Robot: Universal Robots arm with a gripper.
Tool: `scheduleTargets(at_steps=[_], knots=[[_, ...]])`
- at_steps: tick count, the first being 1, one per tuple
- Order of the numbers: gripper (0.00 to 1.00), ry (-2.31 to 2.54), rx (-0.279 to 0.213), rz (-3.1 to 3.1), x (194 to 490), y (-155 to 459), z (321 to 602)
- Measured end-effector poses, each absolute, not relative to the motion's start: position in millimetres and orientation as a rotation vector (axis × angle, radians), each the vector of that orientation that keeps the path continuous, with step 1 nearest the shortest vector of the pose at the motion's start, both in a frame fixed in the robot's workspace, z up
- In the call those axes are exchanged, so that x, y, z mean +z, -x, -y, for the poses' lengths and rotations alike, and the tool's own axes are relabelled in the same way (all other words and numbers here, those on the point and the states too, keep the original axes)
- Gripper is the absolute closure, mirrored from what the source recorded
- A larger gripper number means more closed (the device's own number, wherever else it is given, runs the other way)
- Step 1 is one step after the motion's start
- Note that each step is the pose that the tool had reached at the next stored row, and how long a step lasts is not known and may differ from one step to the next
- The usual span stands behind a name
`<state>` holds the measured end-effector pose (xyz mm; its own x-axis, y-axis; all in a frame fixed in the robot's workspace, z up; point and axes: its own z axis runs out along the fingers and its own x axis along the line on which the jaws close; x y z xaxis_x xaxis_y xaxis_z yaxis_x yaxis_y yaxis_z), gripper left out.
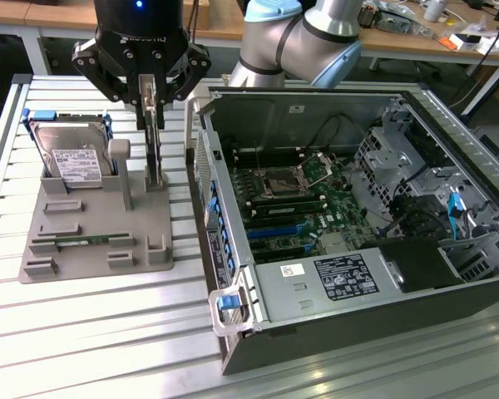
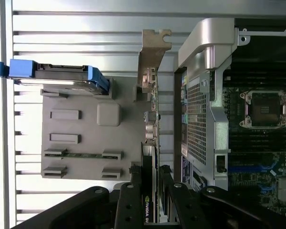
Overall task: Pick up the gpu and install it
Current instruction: 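Pick up the gpu and move the gpu toward the slot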
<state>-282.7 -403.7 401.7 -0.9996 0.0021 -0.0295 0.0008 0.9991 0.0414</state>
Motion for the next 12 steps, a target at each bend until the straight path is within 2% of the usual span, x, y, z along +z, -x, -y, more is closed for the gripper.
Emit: scheduleTargets(at_steps=[12], knots=[[0.73,-0.002,0.064,-3.111,411.1,282.7,403.7]])
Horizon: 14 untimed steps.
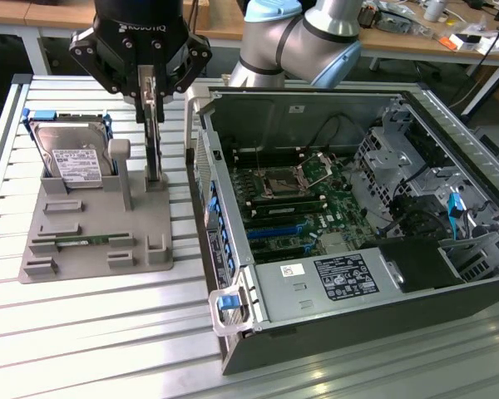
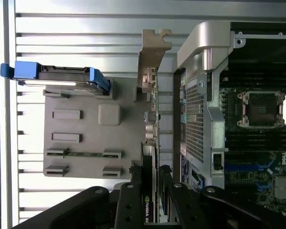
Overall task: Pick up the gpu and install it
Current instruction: 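Pick up the gpu and move the gpu toward the slot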
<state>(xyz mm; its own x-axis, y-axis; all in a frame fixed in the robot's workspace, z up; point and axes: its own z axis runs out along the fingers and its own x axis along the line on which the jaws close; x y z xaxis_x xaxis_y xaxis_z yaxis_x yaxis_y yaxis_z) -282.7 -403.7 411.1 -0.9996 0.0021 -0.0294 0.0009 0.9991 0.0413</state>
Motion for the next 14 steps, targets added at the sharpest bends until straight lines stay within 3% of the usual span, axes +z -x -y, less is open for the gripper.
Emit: scheduleTargets(at_steps=[14], knots=[[0.73,-0.002,0.064,-3.111,426,283,404]])
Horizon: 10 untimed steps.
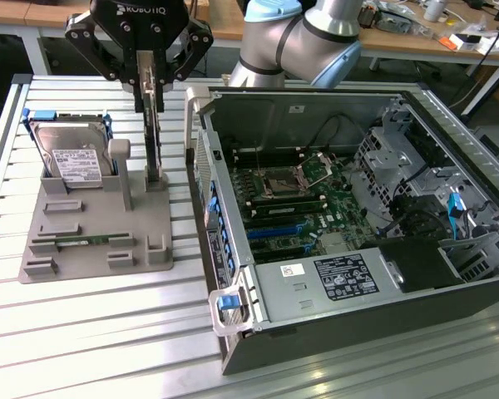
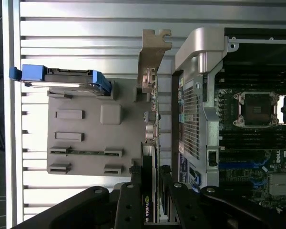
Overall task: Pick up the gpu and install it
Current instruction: 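Pick up the gpu and move the gpu toward the slot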
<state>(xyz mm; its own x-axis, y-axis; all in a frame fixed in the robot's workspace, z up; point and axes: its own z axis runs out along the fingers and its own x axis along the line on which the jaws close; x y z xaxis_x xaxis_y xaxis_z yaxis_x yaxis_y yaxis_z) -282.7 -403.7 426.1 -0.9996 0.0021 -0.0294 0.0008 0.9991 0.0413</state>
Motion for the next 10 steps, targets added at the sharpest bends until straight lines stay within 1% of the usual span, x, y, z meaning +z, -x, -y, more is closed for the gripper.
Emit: scheduleTargets(at_steps=[10], knots=[[0.73,-0.002,0.066,-3.111,442,283,404]])
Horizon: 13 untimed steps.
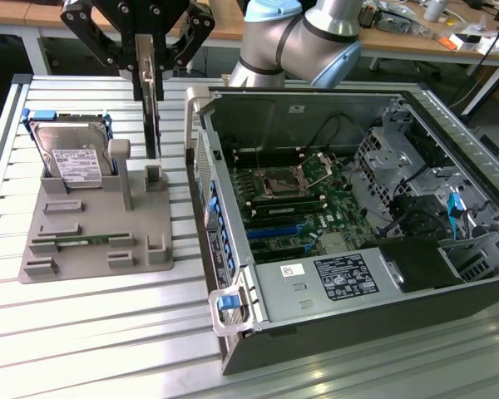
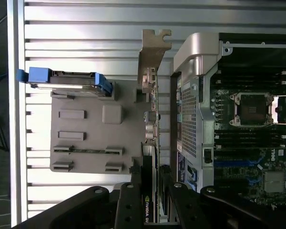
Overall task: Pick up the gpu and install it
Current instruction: 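Pick up the gpu and move the gpu toward the slot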
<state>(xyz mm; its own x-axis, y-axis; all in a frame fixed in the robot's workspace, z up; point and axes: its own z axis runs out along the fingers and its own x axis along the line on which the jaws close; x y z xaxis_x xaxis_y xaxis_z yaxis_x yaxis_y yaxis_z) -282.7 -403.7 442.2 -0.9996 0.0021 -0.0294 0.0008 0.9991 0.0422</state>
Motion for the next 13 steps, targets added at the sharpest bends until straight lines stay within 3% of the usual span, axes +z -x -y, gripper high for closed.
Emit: scheduleTargets(at_steps=[13], knots=[[0.73,-0.002,0.067,-3.111,454,283,404]])
